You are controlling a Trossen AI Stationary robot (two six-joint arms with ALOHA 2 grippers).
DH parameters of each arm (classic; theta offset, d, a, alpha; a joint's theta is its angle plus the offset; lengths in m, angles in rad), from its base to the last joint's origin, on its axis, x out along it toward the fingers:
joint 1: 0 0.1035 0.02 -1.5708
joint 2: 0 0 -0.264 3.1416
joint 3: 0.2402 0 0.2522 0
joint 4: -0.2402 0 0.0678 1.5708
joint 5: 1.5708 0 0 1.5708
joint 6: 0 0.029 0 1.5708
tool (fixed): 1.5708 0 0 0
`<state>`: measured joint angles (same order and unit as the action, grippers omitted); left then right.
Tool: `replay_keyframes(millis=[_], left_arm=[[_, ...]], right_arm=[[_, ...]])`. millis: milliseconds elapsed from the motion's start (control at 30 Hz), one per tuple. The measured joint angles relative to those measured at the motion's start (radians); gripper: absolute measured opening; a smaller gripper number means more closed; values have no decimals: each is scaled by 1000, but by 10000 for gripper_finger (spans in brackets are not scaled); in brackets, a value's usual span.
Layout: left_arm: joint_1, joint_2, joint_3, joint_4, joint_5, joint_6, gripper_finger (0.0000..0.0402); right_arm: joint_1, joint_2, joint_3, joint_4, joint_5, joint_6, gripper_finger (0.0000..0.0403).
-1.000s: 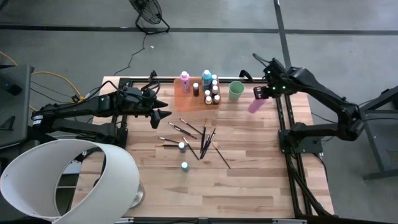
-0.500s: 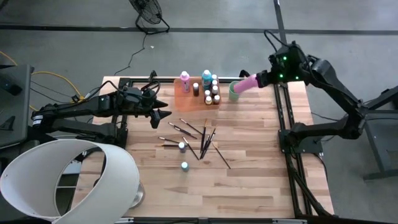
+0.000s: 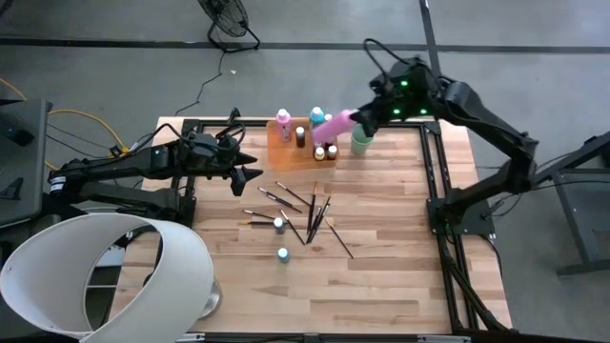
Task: Pick & Place Paint Supplies
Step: Put the large pink paint bottle into the orange bin
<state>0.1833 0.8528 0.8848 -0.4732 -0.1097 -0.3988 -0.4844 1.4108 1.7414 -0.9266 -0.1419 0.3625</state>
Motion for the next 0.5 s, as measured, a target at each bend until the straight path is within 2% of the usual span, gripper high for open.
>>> replay_keyframes(millis=[200, 500], left_arm=[[0, 0, 0, 0, 0, -25, 239], [0, 0, 0, 0, 1, -63, 239]], right_arm=[[54, 115, 46, 61, -4, -56, 115], [75, 252, 49, 131, -17, -72, 115]])
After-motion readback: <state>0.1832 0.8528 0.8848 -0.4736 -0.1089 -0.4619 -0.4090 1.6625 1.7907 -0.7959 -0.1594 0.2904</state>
